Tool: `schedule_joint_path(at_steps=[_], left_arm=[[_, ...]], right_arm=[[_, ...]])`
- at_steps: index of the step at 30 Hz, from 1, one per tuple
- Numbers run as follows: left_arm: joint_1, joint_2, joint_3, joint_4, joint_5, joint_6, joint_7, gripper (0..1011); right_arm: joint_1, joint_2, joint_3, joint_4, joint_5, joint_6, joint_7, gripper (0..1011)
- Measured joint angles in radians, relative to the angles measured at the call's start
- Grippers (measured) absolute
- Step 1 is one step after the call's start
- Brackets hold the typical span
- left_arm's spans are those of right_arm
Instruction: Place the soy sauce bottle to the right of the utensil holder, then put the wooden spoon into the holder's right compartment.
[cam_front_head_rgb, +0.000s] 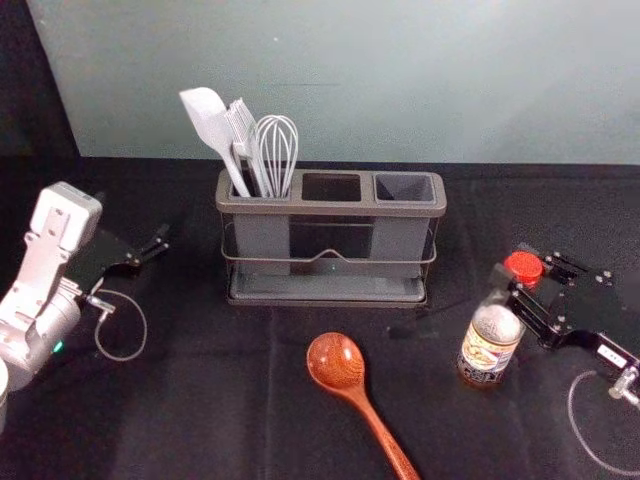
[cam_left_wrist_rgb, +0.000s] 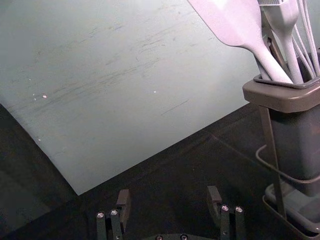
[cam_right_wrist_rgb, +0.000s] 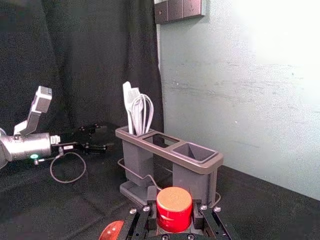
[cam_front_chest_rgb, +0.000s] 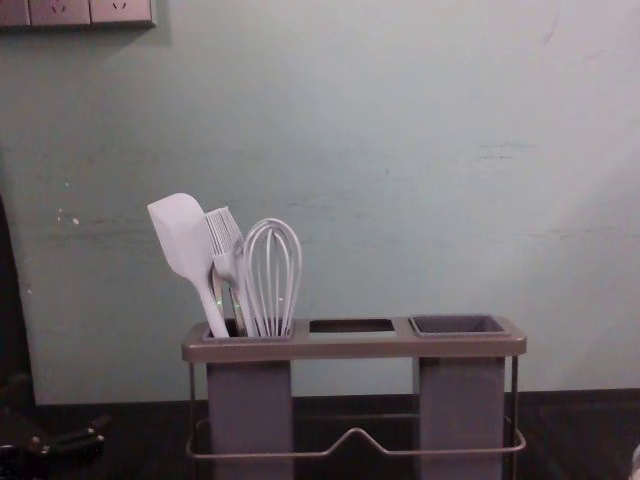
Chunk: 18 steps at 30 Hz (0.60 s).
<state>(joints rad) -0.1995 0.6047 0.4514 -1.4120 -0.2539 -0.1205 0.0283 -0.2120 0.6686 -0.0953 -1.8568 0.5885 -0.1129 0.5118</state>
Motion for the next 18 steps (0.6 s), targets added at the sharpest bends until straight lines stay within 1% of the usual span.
schedule_joint_path(at_steps=[3,9,14,18], left_arm=[[0.0,0.0,0.0,0.0,0.0,0.0,0.0,1005],[0.0,0.0,0.0,0.0,0.0,0.0,0.0,1005],[0.0,0.0,0.0,0.0,0.0,0.0,0.0,1005],[0.0,0.0,0.0,0.0,0.0,0.0,0.0,1005]], right_arm=[[0.001,0.006,0.006,-0.004,0.004,0.012,0.0,381],[0.001,0.012,0.018,-0.007,0.005,0.019,-0.008,381],[0.001,0.015,0.02,-0.008,-0.016,0.018,-0.017,381],[0.006,0.015,0.02,-0.008,-0.024,0.015,-0.02,381]])
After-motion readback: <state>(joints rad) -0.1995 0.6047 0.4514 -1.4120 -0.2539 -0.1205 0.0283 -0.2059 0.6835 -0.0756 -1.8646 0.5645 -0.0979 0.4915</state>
